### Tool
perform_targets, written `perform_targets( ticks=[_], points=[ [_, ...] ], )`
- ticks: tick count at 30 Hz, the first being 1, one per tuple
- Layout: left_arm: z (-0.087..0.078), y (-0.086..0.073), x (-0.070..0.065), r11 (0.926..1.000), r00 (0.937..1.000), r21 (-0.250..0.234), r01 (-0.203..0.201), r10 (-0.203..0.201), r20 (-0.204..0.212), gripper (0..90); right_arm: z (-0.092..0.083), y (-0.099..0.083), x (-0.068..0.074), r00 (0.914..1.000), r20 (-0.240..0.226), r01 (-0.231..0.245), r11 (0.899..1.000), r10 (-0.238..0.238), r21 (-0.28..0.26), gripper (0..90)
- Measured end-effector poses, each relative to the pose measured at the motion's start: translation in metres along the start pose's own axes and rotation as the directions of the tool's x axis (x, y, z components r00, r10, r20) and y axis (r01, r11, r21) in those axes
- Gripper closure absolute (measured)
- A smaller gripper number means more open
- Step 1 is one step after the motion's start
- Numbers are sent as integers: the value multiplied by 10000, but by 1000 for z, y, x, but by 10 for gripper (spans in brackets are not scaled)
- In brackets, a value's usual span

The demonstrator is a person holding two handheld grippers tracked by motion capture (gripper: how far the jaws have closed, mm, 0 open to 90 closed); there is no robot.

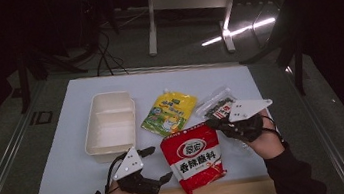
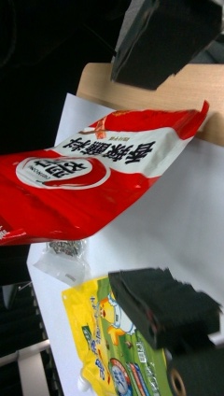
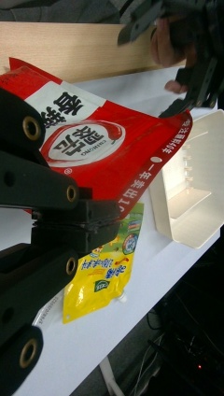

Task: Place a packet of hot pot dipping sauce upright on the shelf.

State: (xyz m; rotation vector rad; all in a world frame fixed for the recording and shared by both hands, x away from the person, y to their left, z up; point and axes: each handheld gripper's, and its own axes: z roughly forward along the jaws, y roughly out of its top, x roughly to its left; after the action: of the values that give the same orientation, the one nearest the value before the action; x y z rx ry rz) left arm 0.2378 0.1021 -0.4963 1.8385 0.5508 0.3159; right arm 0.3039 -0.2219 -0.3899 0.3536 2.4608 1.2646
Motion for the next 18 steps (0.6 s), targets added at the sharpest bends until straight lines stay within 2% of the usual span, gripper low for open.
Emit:
perform_targets(
  ticks=[1,4,7,8,9,11,15,16,18],
  points=[
    [2,1,1,10000,10000,35,33,-33,-29,131,0,1,1,10000,-5,36,10000,-36,-41,894],
    [14,2,5,9995,9990,170,270,-276,340,187,-2,4,5,9998,-72,176,9998,-176,-75,894],
    [23,3,9,9982,9946,144,583,-593,850,352,-4,8,10,9992,-102,377,9993,-377,-59,894],
    [26,5,10,9985,9930,159,520,-534,1054,402,-4,8,10,9992,-115,381,9993,-381,-49,893],
    [28,6,9,9993,9944,202,301,-320,1002,452,-4,8,10,9991,-126,394,9992,-394,-32,893],
    [31,10,7,9996,9936,267,-11,-19,1133,541,-4,8,10,9993,-164,329,9994,-330,-77,893],
    [33,16,3,9982,9943,383,-452,413,981,720,-6,6,10,9994,-220,276,9996,-278,-105,893],
    [33,17,2,9983,9931,394,-427,381,1106,757,-6,6,10,9993,-216,289,9995,-291,-92,893],
    [33,19,1,9978,9932,468,-468,415,1085,847,-7,7,11,9993,-240,283,9996,-285,-73,892]
  ],
)
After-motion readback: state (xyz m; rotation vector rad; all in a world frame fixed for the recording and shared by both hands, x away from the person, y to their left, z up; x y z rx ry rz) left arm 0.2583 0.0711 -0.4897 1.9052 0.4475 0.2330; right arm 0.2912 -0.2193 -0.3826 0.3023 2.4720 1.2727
